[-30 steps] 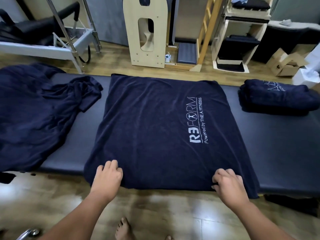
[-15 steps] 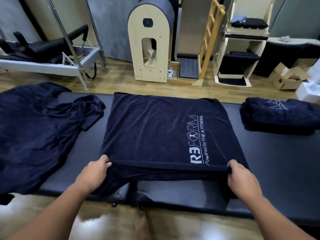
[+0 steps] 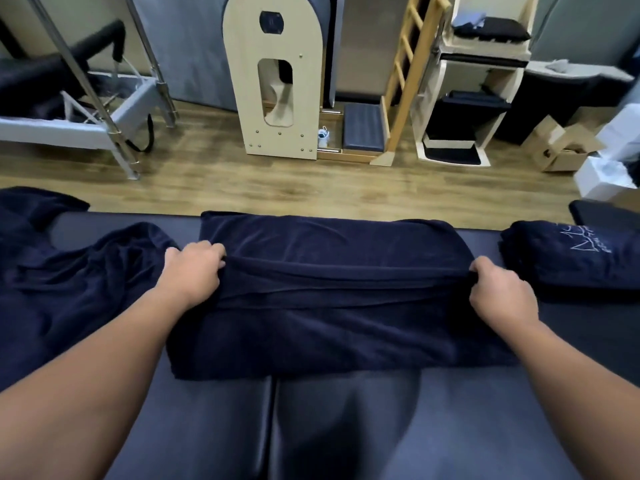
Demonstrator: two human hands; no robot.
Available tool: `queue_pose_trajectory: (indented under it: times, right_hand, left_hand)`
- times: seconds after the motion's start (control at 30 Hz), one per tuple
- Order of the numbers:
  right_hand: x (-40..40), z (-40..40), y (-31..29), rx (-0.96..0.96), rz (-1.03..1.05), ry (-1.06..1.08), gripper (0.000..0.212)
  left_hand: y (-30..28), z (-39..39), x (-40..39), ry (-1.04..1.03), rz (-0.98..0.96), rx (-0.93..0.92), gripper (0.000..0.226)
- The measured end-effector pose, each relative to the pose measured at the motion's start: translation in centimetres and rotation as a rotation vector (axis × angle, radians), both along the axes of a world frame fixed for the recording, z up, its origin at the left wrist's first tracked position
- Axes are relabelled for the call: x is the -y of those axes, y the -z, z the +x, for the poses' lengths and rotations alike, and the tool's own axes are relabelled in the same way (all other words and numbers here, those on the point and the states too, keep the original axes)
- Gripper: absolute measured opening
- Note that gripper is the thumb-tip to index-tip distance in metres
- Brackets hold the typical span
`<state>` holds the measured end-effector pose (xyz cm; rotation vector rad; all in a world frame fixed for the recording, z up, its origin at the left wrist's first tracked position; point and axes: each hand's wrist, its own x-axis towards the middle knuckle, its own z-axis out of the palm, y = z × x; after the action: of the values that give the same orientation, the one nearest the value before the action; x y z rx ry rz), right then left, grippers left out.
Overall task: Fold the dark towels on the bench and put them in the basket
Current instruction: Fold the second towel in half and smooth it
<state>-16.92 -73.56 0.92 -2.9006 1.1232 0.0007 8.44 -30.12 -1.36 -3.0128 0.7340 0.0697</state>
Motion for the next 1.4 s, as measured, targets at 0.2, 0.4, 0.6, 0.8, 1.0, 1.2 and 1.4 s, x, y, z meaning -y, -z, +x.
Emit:
queue_pose_trajectory:
  times: [0.2,0.4,0.6,0.8,1.0,1.2,1.4]
  right_hand:
    - [-0.2,4.6,2.4,0.06,-0.237,-0.081,0.034]
    - [-4.6,1.0,5.4,-0.435,0.167,-0.593,0.047]
    - [-4.9,-3.0,7.7,-0.456,0.033,-0.347,0.051]
    - [-5.6,-4.0,7.3,-0.352,0.083,-0.379,0.027]
    - [-7.0,-7.5,6.5,-0.538,0.392,-0.453,0.022]
    - [-6.4,-8.3,5.8,-0.48,0.527,-0.352,0.028]
    - [-6.6,-7.0,5.4,-0.213,0.326,-0.204,0.034]
  left_hand:
    - [1.3,1.3,4.3,0.105,-0.253,0.135,0.017]
    - [4.8,-7.2,3.5,0.689,-0.022,-0.073,0.043]
    - [6.4,-9.9,3.1,0.558,0.191,-0.16,0.042]
    - [4.3,-12.2,4.5,0.322,0.317,-0.233,0.02]
    - [2.8,-14.4,2.7,0.28,0.346,-0.624,0.015]
    - [2.3,-15.1,1.8,0.087,0.154,-0.817,0.021]
    - [2.1,-14.4,2.0,-0.165,0.034,-0.478,0.074]
